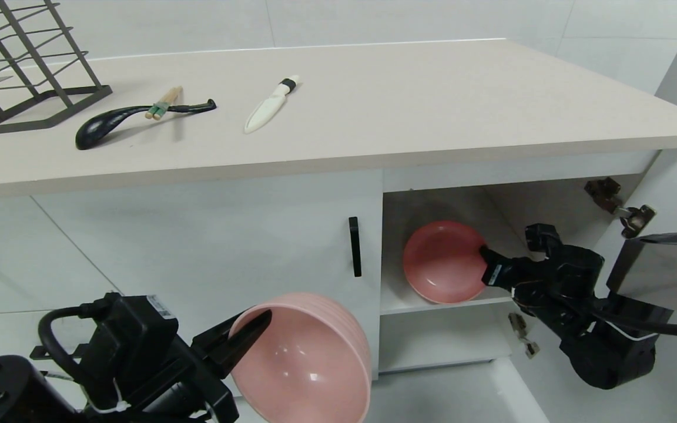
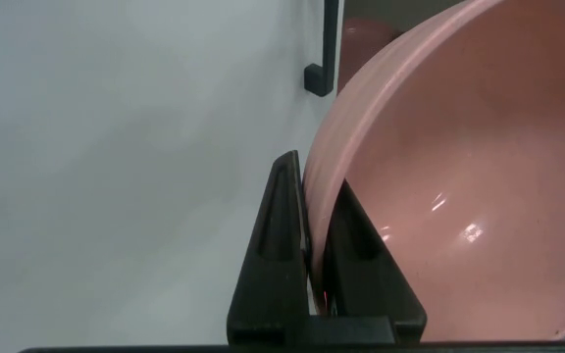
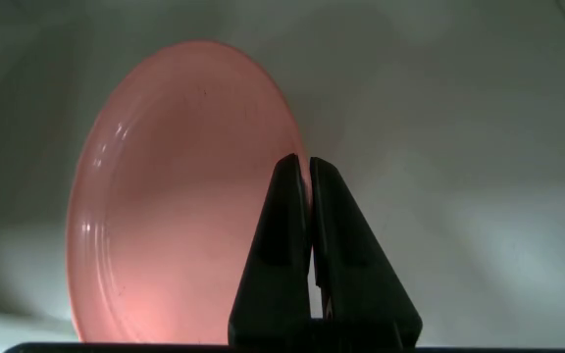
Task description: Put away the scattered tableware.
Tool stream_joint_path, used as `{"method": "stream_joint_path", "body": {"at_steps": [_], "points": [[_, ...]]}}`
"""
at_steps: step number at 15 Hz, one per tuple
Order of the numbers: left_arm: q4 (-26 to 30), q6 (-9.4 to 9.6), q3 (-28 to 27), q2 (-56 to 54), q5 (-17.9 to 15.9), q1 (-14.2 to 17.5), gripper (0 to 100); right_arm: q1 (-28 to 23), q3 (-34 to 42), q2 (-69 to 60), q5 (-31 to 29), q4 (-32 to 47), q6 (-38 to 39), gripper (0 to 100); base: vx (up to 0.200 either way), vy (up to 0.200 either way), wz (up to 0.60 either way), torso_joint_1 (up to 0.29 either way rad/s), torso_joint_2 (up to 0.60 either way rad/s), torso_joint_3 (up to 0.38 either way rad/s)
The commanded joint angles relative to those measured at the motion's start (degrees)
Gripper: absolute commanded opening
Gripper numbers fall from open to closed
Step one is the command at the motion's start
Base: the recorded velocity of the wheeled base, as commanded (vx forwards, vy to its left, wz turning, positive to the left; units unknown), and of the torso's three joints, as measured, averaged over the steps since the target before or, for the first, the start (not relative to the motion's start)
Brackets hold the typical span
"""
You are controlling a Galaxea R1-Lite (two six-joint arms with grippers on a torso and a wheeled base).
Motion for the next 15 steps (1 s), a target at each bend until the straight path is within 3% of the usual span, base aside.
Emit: {"method": "stream_joint_path", "body": {"at_steps": [1, 15], "points": [[-0.08, 0.02, 0.00, 0.25, 0.83, 0.00, 0, -0.41, -4.59, 4.19, -0.39, -0.09, 0.59, 0, 0.000, 0.000, 0.00, 0.000, 0.00, 0.000], [-0.08, 0.02, 0.00, -0.01, 1.01, 0.00, 0, -2.43, -14.44, 11.22, -2.33, -0.09, 2.08, 0, 0.000, 0.000, 0.00, 0.000, 0.00, 0.000]]}}
